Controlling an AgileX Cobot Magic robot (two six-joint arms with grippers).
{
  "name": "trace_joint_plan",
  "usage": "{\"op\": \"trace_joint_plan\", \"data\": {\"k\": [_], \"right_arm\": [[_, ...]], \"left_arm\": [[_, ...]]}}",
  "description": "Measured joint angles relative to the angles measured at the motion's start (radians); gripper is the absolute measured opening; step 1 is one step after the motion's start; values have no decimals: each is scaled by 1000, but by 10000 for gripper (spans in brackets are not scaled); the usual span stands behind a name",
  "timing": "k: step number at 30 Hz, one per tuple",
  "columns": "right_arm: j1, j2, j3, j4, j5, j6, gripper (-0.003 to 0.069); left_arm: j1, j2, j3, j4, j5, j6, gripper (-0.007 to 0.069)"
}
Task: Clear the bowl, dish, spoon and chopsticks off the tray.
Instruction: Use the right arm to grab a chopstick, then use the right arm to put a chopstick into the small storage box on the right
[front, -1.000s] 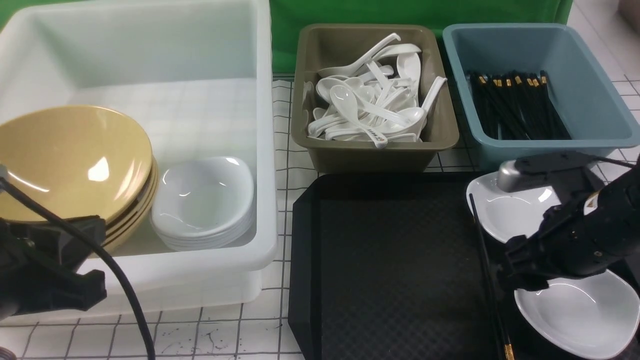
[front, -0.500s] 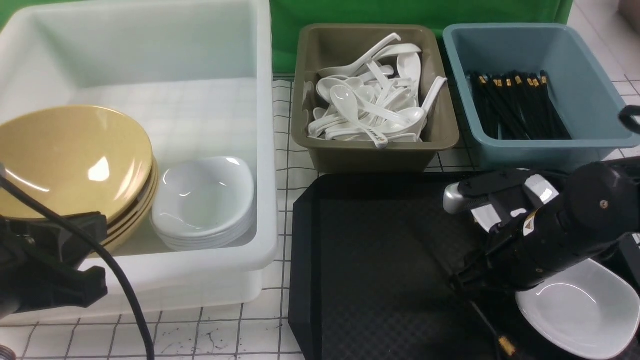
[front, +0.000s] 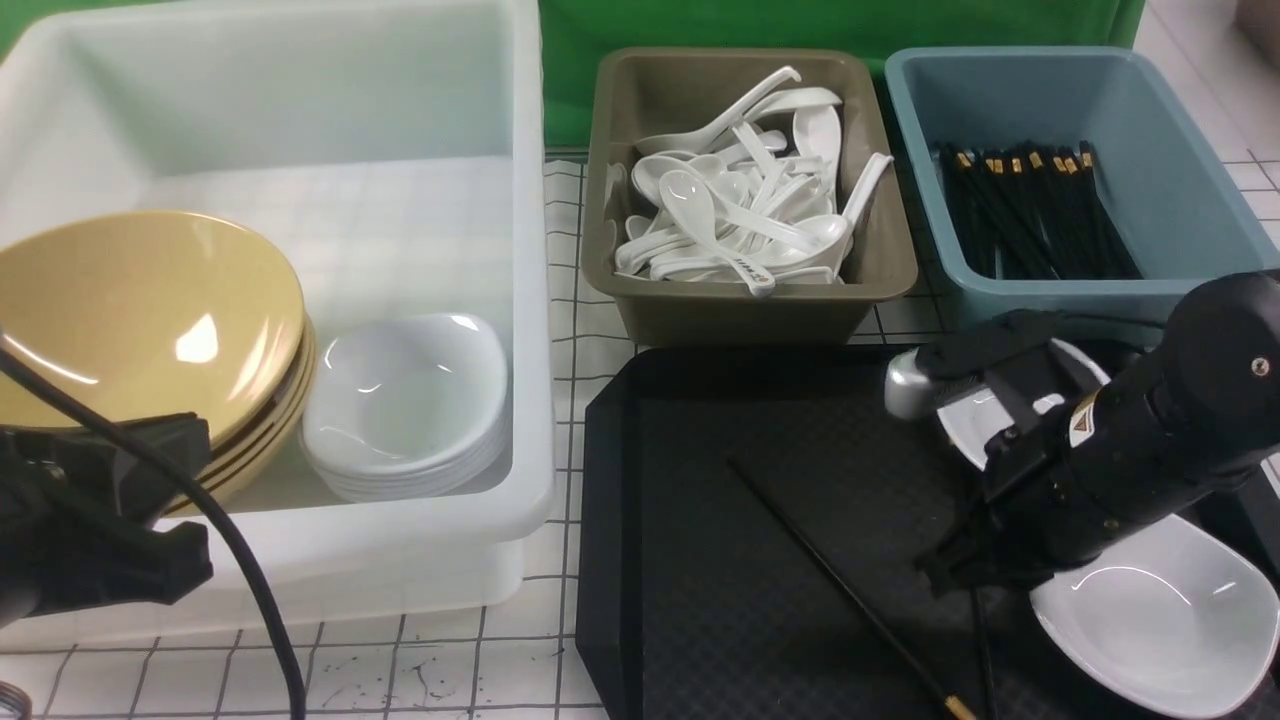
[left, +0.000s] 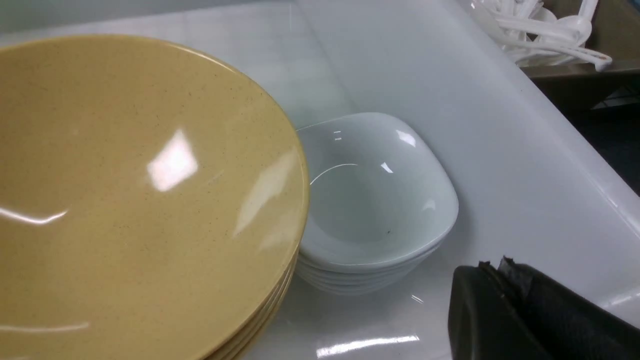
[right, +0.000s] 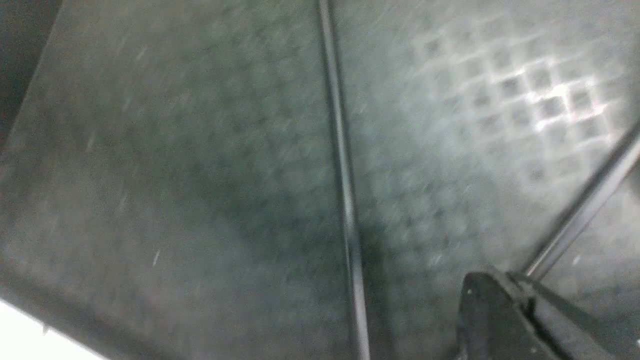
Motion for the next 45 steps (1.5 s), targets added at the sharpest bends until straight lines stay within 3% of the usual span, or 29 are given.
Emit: {"op": "trace_joint_plan", "data": {"k": [6,11,13,18,20,27,31,32,35,37,39,40,41,45], "right_arm": [[97,46,0,1,37,-25,266],[130,122,0,1,9,-25,366],[143,148,0,1,9,-25,349],[177,161,-10,-19,6,-47,108],[183,161,-16,-25,12,-52,81],[193,-13,-90,-139,127,-40,80],[193,-154,-147,-375,128,38,80],[185,-189,-168,-483,94,85,80],[111,-208,-209,-675,-66,190,80],[42,-183,-229,-740,-212,238,80],[-60,-130,-250,-769,-364,274,80],[-60,-122,-252,-771,-380,278,80],[-149,-51,-285,-784,-504,339,80],[-277,140,-390,-795,-592,530,94]], "left_arm": [[0,0,0,0,-5,0,-8],[0,0,0,0,-5,0,-8],[0,0,0,0,-5,0,-8],[0,0,0,0,-3,0,-8],[0,0,0,0,-3,0,-8],[0,0,0,0,-3,0,-8],[0,0,0,-1,-3,0,-8],[0,0,0,-1,-3,0,-8],[0,0,0,-4,-3,0,-8],[0,0,0,-7,-4,0,-8],[0,0,1,-17,-4,0,-8],[0,0,1,-18,-4,0,-8],[0,0,6,-26,-4,0,-8],[0,0,21,-27,-3,0,-8]]}}
